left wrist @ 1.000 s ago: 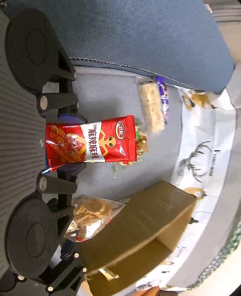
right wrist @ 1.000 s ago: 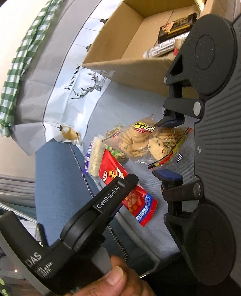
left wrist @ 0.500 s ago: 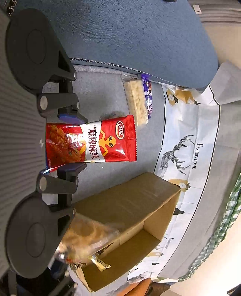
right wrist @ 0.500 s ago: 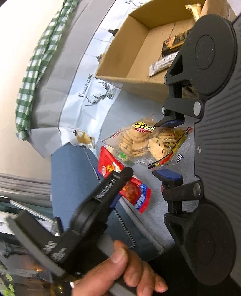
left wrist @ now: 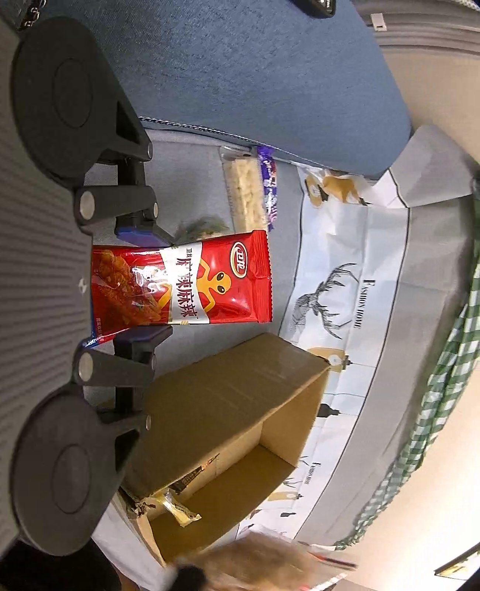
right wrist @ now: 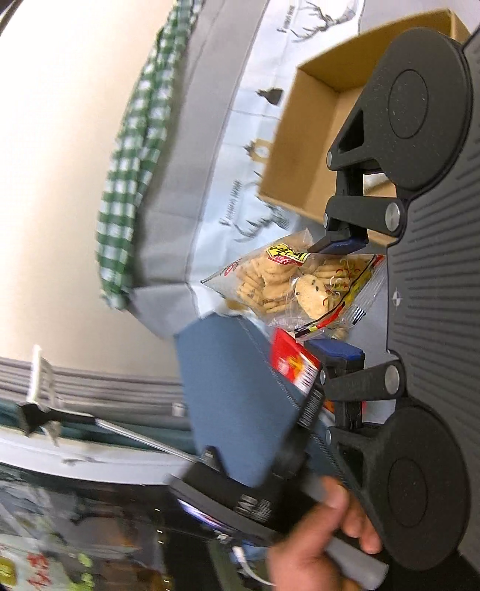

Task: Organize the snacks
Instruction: 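Carry the red spicy packet and the cookie bag over the cardboard box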

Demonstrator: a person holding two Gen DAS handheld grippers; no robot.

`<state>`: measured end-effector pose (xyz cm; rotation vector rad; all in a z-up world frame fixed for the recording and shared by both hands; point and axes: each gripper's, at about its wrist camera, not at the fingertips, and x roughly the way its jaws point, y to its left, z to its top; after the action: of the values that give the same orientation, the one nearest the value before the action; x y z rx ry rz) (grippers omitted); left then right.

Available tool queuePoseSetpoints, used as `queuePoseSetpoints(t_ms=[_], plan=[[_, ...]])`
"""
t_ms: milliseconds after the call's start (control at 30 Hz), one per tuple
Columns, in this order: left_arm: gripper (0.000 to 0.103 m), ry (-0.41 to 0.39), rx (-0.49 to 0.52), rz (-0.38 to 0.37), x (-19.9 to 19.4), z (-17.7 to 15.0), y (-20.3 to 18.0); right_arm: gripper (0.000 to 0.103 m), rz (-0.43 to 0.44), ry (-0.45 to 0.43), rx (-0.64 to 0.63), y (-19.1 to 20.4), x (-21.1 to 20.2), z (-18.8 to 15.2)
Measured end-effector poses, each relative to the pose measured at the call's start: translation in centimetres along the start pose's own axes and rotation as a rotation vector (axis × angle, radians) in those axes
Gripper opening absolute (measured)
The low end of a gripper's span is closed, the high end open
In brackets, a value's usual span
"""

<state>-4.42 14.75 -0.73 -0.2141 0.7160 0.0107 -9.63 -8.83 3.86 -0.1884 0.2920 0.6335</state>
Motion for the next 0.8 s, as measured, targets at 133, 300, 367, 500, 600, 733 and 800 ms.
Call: queuePoseSetpoints(t_ms=[133,300,367,500,600,733,800], plan=[[0.048,-0.024,0.009,0.004,-0.3,-0.1,-0.1,0.048,-0.056,-0.051,-0.012,-3.0,-0.9,0.3],[0.048,-0.071,0.012,-0.001,-1.0,-0.2,-0.3,0.048,-0.163,-0.08,-0.001,-7.4,-1.2,-0.7],[0.048,-0.081,0.008,0.0,-1.1,-0.2,-0.2,0.048,-0.192,-0.109,0.042,-9.4,-1.0,-1.3],[0.048,-0.085,0.021,0.009,-1.0,-0.1,-0.7,0.048,-0.24,-0.143,0.122,-11.7,-0.3,-2.7],[0.048,-0.087,0.056,0.022,-0.9,-0.1,-1.4,0.048,-0.246,-0.144,0.166,-12.6,0.0,-3.3],[0.048,-0.071,0.111,0.056,-0.1,-0.2,-2.5,0.048,-0.252,-0.161,0.202,-13.5,-0.2,-3.7],[0.048,-0.079,0.129,0.074,0.1,-0.3,-3.0,0.048,-0.252,-0.167,0.209,-13.8,-0.2,-3.8]])
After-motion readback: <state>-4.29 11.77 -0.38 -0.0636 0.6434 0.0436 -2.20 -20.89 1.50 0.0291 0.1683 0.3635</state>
